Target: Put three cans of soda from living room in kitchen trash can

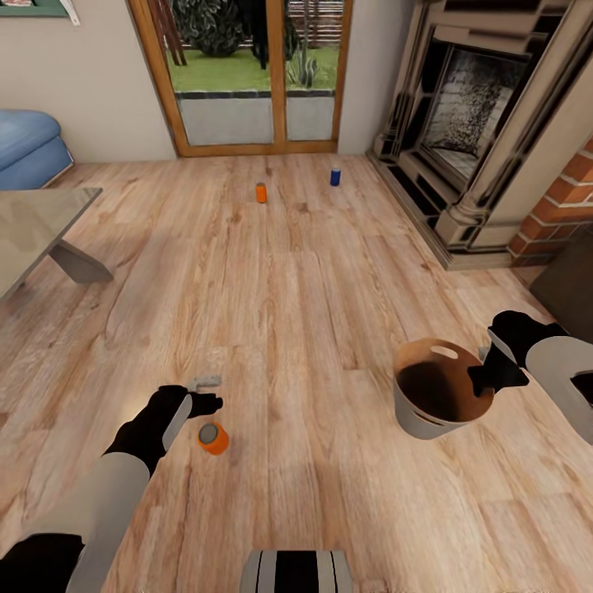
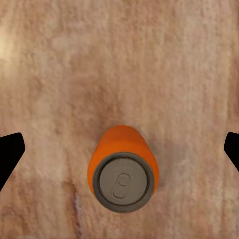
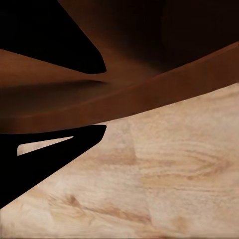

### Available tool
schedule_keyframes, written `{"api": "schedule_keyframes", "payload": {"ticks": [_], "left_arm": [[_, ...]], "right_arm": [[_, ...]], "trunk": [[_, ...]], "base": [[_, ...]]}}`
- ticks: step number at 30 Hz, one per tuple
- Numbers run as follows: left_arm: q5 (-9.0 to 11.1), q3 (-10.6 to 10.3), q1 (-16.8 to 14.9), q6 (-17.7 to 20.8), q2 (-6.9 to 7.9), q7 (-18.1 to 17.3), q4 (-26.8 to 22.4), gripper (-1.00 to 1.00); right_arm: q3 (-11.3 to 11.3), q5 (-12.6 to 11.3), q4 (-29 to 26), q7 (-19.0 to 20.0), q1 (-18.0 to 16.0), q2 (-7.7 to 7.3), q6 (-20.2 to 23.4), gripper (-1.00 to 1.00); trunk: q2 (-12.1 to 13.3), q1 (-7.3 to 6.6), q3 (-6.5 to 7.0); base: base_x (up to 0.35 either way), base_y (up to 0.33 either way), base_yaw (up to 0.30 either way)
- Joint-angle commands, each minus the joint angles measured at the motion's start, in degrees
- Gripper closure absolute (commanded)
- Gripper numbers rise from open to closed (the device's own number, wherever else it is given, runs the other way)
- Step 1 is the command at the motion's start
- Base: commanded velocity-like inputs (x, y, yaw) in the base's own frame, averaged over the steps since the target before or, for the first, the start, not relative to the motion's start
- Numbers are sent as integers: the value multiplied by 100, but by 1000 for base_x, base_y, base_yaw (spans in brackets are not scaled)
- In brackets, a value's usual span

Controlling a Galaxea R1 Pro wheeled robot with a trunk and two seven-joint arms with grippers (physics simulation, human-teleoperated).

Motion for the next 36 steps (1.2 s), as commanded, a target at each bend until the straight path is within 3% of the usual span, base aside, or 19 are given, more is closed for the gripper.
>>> {"api": "schedule_keyframes", "payload": {"ticks": [1, 8, 14, 19, 22, 23, 28, 30, 32, 36], "left_arm": [[2, 1, 0, 0, 0, -1, 1, -100], [0, 18, 0, 29, -8, -5, 50, -100], [1, 10, 0, 31, -2, -2, 7, -100], [0, 4, 0, 27, -1, -1, 24, -100], [0, 4, 0, 27, -4, 1, 21, -100], [0, 0, 0, 28, -2, -3, 2, -100], [0, -1, 0, 33, -5, -2, -3, -100], [0, -2, 0, 31, -7, -4, -4, -100], [0, -2, 0, 28, -9, 1, 1, -100], [0, -2, 0, 27, -9, 3, 5, -100]], "right_arm": [[-72, -67, -3, -2, -3, 2, 10, 100], [-72, -65, -5, -2, -3, 21, 10, 100], [-72, -63, 1, -2, -3, 20, 10, 100], [-77, -62, -9, -2, -6, 28, 10, 100], [-88, -64, -14, -2, -14, 66, 10, 100], [-96, -61, -4, -2, -127, 184, 10, 100], [-91, -57, 70, -2, -353, 257, 10, 100], [-13, -53, 86, -2, -437, 272, 10, 100], [215, -56, 106, 3, -612, 284, 10, 100], [323, -57, 117, 5, -687, 318, 10, 100]], "trunk": [[-2, 1, -22], [-12, 19, -177], [-12, 19, -177], [-18, 32, -309], [-20, 34, -351], [-20, 34, -358], [-20, 34, -392], [-20, 34, -406], [-20, 34, -419], [-20, 34, -446]], "base": [[0, 0, 0], [0, 0, 0], [0, 0, 0], [0, 0, 0], [0, 0, 0], [0, 0, 0], [0, 0, 0], [0, 0, 0], [0, 0, 0], [0, 0, 0]]}}
